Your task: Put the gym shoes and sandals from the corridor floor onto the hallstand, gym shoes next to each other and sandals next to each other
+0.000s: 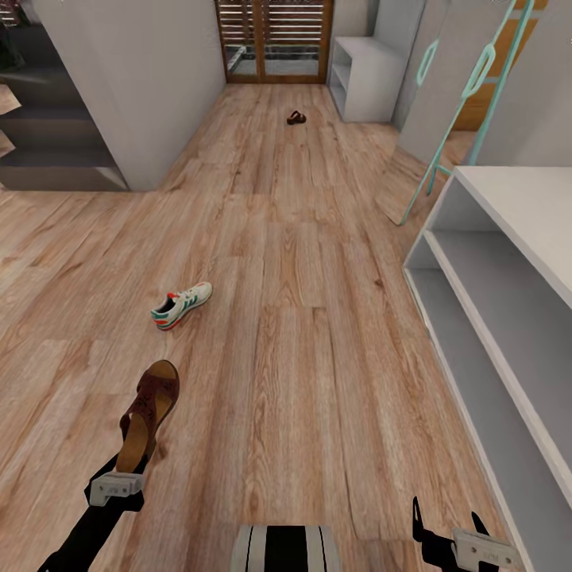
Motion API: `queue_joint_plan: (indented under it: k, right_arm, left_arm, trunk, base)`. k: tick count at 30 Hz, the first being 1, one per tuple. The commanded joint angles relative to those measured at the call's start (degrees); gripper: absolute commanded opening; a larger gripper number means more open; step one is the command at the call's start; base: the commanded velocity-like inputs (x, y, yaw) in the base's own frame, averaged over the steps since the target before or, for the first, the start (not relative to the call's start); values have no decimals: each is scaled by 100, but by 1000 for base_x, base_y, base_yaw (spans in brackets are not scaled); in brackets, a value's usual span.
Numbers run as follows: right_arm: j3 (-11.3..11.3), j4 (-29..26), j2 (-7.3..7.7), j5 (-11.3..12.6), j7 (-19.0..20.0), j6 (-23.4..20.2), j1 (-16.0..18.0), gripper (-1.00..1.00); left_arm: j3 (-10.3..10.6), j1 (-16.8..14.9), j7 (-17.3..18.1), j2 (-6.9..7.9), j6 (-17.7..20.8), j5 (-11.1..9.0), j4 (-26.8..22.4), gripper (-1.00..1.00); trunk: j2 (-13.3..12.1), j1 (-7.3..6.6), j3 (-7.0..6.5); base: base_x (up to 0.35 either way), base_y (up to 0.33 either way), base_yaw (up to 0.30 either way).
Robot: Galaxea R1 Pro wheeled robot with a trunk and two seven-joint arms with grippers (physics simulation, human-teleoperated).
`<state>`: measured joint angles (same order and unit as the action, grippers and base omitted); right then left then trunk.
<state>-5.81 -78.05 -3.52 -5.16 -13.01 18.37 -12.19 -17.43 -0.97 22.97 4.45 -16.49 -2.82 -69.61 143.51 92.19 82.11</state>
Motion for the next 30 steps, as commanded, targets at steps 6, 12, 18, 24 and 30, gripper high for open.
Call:
queue_joint_plan:
  k: [6, 12, 18, 24, 30]
  right_arm:
    - [0, 0, 0, -2, 0, 0, -2, 100]
    - [0, 0, 0, -2, 0, 0, -2, 100]
    - [2, 0, 0, -2, 0, 0, -2, 100]
    - [4, 0, 0, -3, 0, 0, -2, 100]
    - [7, 0, 0, -3, 0, 0, -2, 100]
  left_arm:
    - [2, 0, -4, -4, -7, 19, 0, -100]
    - [3, 0, -2, -5, -4, 19, 0, -100]
    - [3, 0, 2, -5, -4, 19, 0, -100]
    - [3, 0, 16, -6, -3, 22, -3, -100]
    - [21, 0, 17, -6, -3, 30, -16, -100]
  trunk:
    - [0, 0, -45]
    - [0, 0, -95]
    - [0, 0, -147]
    - [0, 0, -200]
    - [0, 0, -253]
  base:
    - [9, 0, 0]
    - [3, 0, 0]
    - [1, 0, 0]
    - [0, 0, 0]
    - [0, 0, 0]
